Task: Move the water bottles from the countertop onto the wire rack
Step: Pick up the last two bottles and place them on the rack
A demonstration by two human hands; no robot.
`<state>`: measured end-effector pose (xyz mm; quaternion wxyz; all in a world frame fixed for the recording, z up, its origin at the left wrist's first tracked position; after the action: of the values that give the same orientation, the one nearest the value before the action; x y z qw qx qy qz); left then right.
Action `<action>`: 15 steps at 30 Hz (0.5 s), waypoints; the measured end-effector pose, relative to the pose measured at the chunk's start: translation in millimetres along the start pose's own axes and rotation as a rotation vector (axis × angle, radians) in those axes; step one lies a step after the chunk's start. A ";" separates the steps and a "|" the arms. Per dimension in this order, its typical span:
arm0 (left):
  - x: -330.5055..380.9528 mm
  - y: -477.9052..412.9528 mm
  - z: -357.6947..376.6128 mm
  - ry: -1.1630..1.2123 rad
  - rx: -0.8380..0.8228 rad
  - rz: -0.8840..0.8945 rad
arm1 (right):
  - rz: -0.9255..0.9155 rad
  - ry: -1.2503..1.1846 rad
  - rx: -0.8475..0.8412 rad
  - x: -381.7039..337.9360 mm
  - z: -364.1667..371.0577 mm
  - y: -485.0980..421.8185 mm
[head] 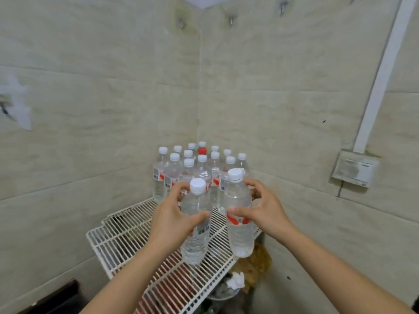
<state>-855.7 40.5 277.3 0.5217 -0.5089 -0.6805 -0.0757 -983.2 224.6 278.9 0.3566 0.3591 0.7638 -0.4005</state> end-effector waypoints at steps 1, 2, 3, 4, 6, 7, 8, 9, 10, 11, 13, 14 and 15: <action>-2.3 -9.9 10.4 -0.012 0.017 -0.011 | -0.004 -0.009 -0.040 10.3 1.5 -15.1; -3.8 -19.8 19.8 -0.017 0.038 -0.025 | -0.013 -0.016 -0.078 20.0 3.4 -31.0; -5.9 -30.0 29.1 -0.022 0.057 -0.040 | -0.022 -0.022 -0.120 29.4 6.0 -46.6; -7.4 -39.1 37.7 -0.031 0.071 -0.057 | -0.025 -0.034 -0.165 37.4 8.8 -59.9; -9.9 -54.6 52.5 -0.048 0.097 -0.094 | -0.029 -0.060 -0.247 52.5 16.2 -82.7; -12.1 -60.7 59.2 -0.052 0.107 -0.114 | -0.028 -0.069 -0.289 59.2 21.2 -91.4; -15.1 -66.6 65.6 -0.054 0.116 -0.134 | -0.028 -0.081 -0.331 64.2 26.0 -98.6; -18.3 -71.7 71.4 -0.050 0.123 -0.148 | -0.031 -0.083 -0.365 69.1 30.8 -105.8; -21.6 -76.4 76.1 -0.048 0.129 -0.164 | -0.030 -0.092 -0.387 73.6 34.4 -113.5; -25.5 -80.5 79.7 -0.050 0.134 -0.186 | -0.022 -0.108 -0.402 77.2 36.9 -120.8; -32.9 -87.2 82.1 -0.040 0.139 -0.237 | -0.015 -0.118 -0.431 82.3 40.0 -134.2; -34.0 -89.8 82.7 -0.034 0.128 -0.258 | -0.022 -0.106 -0.455 83.4 41.1 -138.7; -34.1 -92.0 83.6 -0.037 0.110 -0.274 | -0.031 -0.092 -0.486 83.8 41.8 -141.5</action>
<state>-981.8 29.3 252.7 0.5210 -0.3833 -0.7562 -0.0993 -1131.4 150.8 241.7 0.4609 0.2322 0.8261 -0.2263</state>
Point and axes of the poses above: each hand's wrist, its own y-axis away from the middle knuckle, its own z-axis out of the palm, x = y × z, the point moved 7 cm from there along -y, towards the middle knuckle
